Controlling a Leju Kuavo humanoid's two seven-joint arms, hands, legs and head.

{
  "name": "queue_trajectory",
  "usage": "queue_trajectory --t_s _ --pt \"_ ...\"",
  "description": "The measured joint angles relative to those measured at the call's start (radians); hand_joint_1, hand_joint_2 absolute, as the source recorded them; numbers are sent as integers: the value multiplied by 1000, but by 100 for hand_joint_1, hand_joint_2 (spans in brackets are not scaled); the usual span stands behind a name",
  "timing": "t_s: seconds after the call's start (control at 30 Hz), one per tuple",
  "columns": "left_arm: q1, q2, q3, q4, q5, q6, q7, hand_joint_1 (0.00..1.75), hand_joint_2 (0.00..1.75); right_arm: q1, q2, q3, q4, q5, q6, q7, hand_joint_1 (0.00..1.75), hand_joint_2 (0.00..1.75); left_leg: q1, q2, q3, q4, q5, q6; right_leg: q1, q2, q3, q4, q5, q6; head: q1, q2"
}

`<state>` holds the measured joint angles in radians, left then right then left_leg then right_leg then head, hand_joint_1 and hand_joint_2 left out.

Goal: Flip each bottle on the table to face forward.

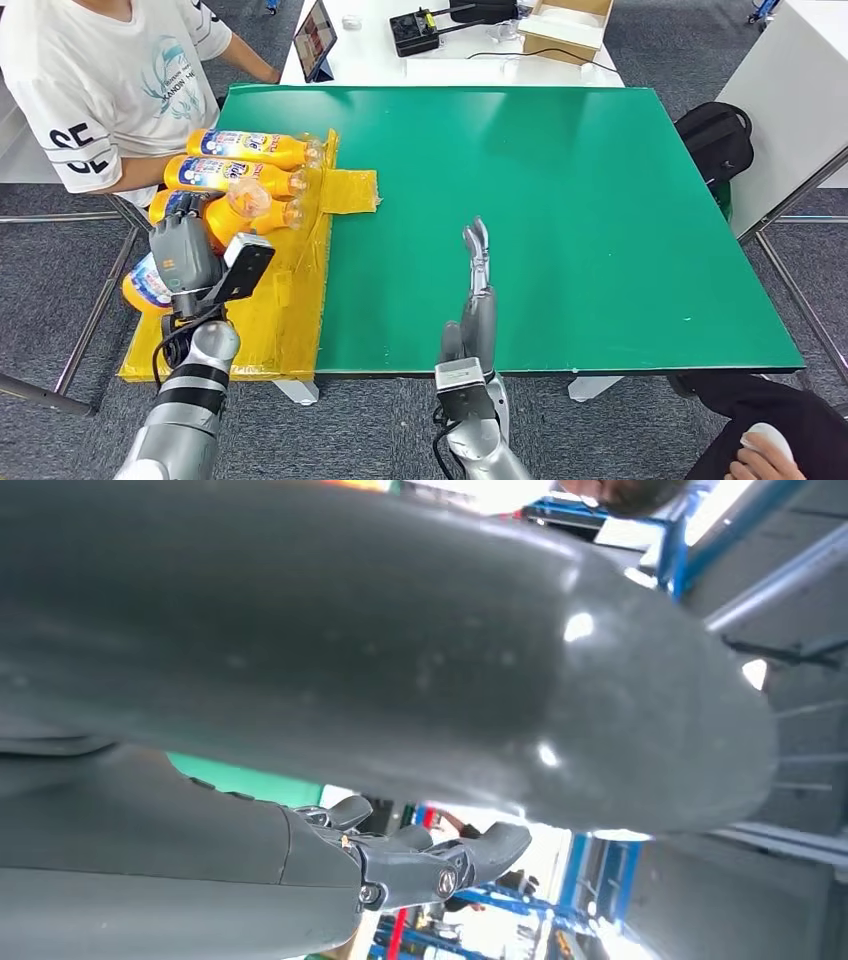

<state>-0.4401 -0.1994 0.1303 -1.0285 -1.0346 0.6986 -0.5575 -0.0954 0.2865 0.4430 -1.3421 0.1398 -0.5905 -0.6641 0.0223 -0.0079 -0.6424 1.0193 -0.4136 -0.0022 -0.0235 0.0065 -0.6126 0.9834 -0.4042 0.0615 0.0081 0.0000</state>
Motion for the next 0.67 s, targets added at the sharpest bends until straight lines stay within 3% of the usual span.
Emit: queue_trajectory --t_s 0.13,0.3,0.5,0.67 --pt "-26 21 27 86 -144 0 80 175 175 4 0 -1 -21 -6 4 0 0 0 0 0 0 0 0 0 0 0 0 0 0 0 0 0" --pt "-69 89 -23 295 -311 -5 186 175 175 3 0 -2 -22 -16 35 0 0 0 0 2 0 0 0 0 0 0 0 0 0 0 0 0" --pt "-94 151 -89 443 -324 -111 163 175 175 1 0 -2 -22 -29 57 0 0 0 0 2 0 0 0 0 0 0 0 0 0 0 0 0" --pt "-119 174 -120 490 -308 -179 151 175 175 0 2 -2 -20 -33 72 0 0 0 0 2 1 0 0 0 0 0 0 1 0 0 0 0"
